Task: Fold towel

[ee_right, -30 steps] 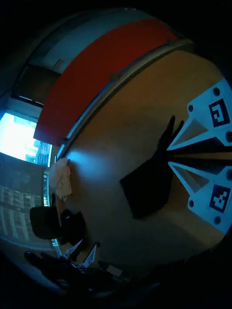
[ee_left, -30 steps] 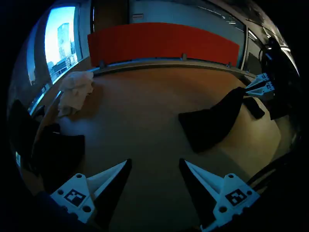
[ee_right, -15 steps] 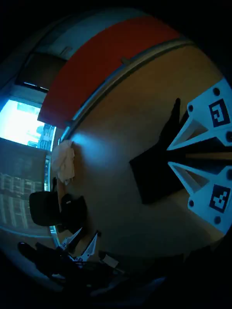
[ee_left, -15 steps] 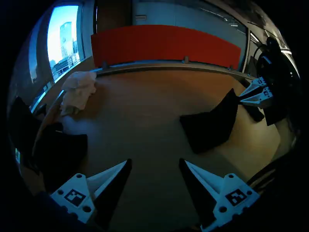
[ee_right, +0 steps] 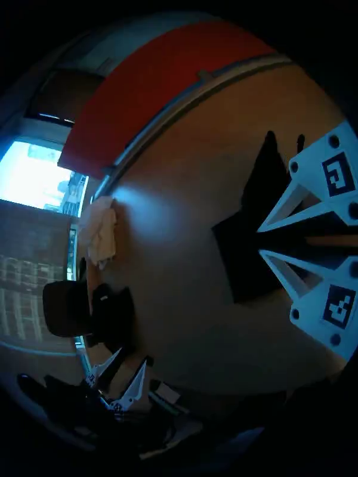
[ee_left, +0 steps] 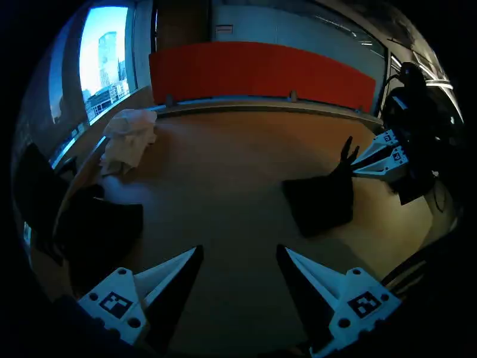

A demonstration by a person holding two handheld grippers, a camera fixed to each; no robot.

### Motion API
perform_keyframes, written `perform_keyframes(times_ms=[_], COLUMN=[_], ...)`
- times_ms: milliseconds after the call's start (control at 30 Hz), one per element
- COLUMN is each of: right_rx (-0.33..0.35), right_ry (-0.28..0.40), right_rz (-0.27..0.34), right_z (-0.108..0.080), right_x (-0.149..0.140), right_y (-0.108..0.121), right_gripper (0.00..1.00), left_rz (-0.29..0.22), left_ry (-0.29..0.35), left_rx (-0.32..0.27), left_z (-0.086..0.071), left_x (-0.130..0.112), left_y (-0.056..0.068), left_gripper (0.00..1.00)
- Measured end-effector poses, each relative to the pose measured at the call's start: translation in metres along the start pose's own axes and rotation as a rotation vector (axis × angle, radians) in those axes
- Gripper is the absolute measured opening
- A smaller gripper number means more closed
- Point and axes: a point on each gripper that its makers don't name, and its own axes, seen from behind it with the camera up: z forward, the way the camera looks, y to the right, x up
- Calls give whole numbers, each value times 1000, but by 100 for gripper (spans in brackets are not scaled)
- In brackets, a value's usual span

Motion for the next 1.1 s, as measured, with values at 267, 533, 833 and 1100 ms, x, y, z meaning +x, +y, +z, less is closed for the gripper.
perform_keyframes(times_ms=[267, 533, 833, 1100], right_rx=[55, 63, 55, 68], right_ry=[-27, -37, -31, -37], right_rz=[22, 48, 46, 48], right_z=[41, 51, 46, 48], right_x=[-4, -6, -2, -5], right_y=[-23, -26, -26, -33], right_gripper=[5, 5, 5, 5], left_rz=[-18, -27, -28, -26], left_ry=[-1, -10, -6, -8], left_rx=[24, 33, 32, 35], left_z=[-11, -13, -12, -12], left_x=[-7, -14, -12, -13], left_y=[-10, -16, -17, -18], left_gripper=[90, 90, 90, 90])
